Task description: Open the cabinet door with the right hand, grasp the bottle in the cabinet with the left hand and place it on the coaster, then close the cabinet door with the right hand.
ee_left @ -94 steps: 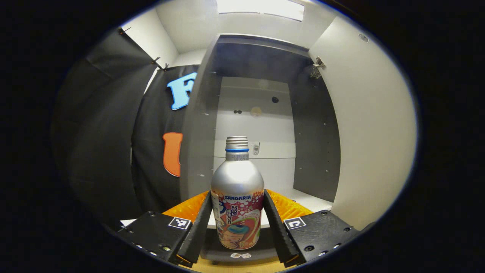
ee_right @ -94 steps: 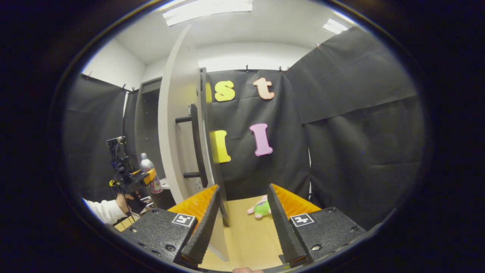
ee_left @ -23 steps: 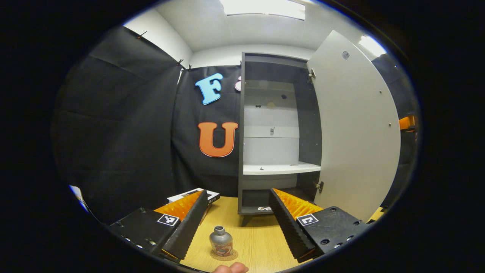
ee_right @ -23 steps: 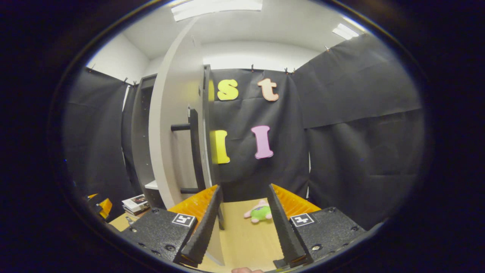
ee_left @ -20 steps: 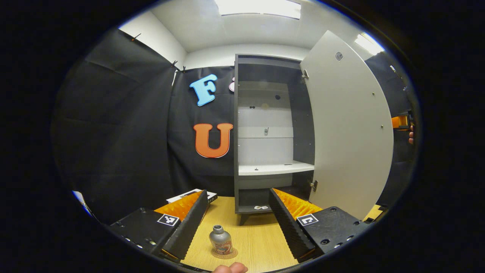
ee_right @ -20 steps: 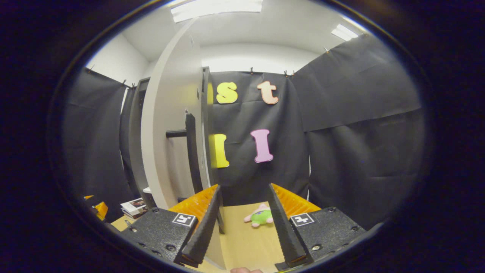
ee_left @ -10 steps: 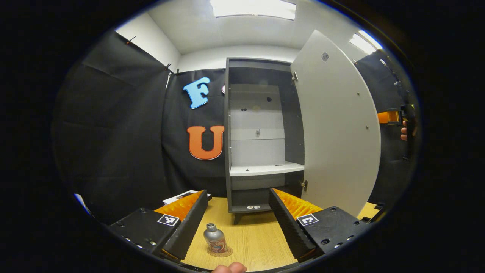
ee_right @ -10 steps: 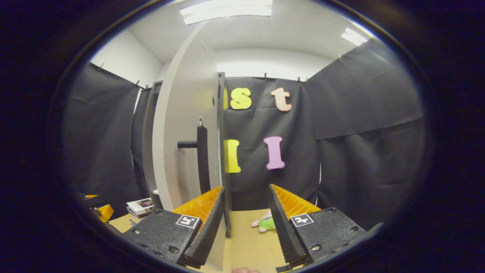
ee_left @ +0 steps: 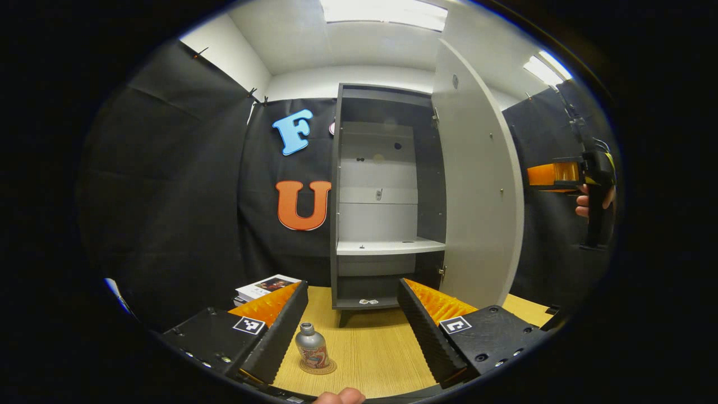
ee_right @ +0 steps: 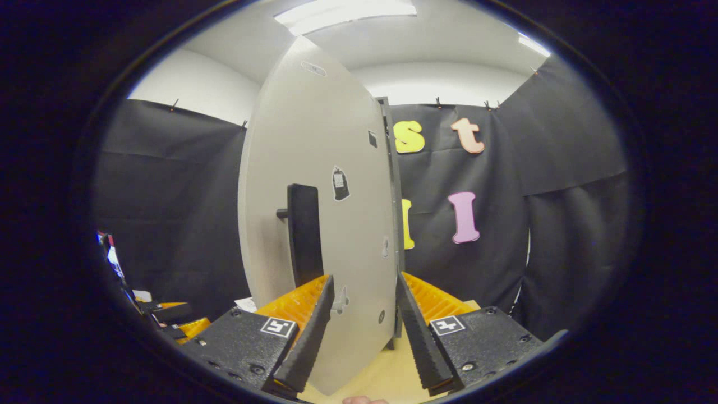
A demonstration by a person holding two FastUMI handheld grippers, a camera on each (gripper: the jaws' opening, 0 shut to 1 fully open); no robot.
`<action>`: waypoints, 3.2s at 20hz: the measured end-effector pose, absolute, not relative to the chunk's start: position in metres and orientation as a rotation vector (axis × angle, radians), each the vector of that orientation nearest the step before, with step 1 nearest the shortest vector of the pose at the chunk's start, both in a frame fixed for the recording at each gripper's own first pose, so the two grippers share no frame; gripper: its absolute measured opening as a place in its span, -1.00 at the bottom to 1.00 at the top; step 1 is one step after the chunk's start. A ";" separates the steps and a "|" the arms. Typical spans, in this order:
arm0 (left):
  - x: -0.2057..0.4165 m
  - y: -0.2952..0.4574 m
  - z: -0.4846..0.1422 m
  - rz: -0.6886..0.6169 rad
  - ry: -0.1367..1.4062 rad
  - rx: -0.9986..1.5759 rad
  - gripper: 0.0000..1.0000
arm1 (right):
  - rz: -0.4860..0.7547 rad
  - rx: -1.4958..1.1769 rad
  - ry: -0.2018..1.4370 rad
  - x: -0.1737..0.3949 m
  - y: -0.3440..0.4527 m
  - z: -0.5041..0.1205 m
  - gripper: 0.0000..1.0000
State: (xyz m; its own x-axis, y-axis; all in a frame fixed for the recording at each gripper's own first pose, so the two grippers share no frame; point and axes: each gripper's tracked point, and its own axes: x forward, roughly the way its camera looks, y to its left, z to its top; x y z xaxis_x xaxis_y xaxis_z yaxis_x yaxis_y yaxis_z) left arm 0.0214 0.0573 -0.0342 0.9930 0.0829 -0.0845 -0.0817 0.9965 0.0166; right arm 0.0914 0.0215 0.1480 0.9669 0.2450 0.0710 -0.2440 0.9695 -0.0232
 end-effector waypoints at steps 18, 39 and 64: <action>0.017 0.103 -0.038 0.191 0.107 0.033 0.94 | 0.465 -0.017 -0.021 0.260 0.223 0.144 0.48; 0.023 0.091 -0.050 0.169 0.100 0.028 0.94 | 0.145 -0.098 -0.117 0.100 0.057 0.093 0.85; 0.004 0.061 -0.020 0.088 0.040 0.007 0.94 | -0.086 0.001 0.001 0.013 -0.038 0.023 0.85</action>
State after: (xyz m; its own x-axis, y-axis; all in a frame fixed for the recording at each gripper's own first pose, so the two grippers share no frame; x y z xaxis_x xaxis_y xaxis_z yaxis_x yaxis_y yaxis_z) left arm 0.0041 0.0614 -0.0199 0.9953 0.0881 -0.0391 -0.0878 0.9961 0.0090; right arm 0.0125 -0.0382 0.0226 0.9963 -0.0859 -0.0011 0.0859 0.9963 0.0006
